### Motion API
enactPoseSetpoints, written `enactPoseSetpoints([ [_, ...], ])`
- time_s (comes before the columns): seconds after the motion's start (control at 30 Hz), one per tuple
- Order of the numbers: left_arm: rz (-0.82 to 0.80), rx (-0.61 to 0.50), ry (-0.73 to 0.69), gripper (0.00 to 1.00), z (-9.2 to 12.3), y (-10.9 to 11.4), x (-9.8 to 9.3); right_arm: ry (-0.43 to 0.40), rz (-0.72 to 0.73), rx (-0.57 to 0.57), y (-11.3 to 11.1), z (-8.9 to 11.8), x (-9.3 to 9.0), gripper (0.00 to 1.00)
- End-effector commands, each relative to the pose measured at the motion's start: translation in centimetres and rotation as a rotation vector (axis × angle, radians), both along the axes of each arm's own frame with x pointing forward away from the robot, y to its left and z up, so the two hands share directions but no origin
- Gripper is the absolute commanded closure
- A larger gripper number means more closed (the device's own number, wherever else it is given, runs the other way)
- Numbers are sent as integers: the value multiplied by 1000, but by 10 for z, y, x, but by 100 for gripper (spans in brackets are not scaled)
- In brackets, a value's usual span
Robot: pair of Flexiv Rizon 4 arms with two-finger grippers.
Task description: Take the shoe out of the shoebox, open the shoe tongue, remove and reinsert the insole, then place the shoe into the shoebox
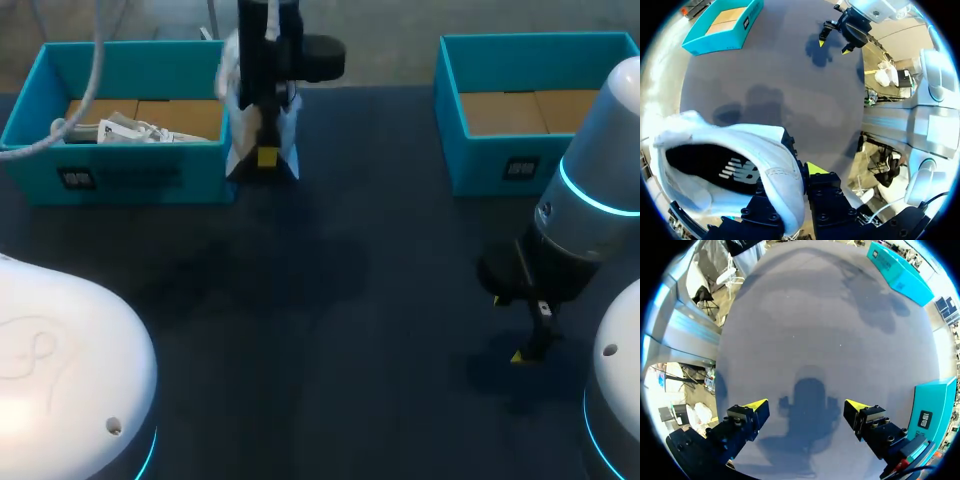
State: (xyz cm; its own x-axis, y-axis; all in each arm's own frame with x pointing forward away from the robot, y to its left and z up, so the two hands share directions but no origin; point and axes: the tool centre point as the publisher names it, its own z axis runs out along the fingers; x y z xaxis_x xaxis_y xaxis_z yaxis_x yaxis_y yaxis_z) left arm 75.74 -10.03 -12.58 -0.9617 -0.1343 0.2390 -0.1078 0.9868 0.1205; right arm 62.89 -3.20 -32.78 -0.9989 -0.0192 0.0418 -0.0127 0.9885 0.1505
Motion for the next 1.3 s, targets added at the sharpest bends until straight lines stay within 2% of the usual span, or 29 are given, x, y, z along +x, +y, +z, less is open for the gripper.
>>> enactPoseSetpoints([
  [0.03,0,10,3,100,4,-3,2,-2,-1,-1,0,-1,-1,0],
  [0.73,0,10,3,100,4,-3,2,-2,-1,-1,0,-1,-1,0],
  [0.9,12,2,-26,100,18,29,27,-2,-1,-1,0,-1,-1,0],
  [1.0,-23,-60,11,100,26,49,43,-2,-1,-1,0,-1,-1,0],
  [1.3,-44,-33,-15,100,41,119,96,-2,-1,-1,0,-1,-1,0],
])
